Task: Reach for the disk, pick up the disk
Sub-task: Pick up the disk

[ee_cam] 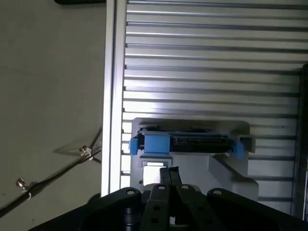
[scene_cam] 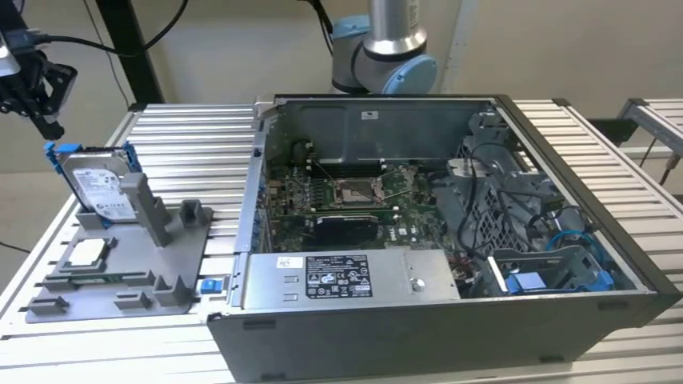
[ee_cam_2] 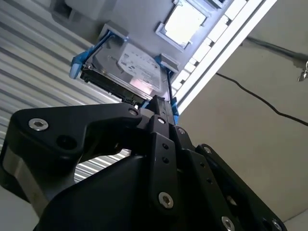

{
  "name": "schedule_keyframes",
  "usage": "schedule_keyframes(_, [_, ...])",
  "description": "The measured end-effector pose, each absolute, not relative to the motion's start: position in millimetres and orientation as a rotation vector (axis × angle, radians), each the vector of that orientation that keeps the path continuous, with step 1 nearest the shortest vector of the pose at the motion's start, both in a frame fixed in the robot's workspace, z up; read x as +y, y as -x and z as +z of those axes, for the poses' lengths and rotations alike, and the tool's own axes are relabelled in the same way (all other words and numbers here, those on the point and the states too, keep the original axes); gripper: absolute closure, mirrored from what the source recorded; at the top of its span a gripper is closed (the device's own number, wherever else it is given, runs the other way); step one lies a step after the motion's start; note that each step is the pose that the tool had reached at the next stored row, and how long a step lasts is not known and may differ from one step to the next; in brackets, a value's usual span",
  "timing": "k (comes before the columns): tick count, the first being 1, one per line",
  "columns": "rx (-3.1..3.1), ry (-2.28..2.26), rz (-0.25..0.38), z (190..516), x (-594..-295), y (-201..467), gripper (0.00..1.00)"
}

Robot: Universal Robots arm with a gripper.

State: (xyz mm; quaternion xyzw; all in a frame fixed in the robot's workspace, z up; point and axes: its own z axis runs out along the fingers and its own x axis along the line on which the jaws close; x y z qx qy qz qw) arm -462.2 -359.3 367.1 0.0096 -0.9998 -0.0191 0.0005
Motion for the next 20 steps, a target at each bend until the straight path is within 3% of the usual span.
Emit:
schedule_keyframes(10, [-3.14, -0.032, -0.06, 366.8, -337.0, 465.8, 1.0])
schedule_keyframes(20, [-3.14, -0.039, -0.06, 366.9, -336.6, 474.0, 1.0])
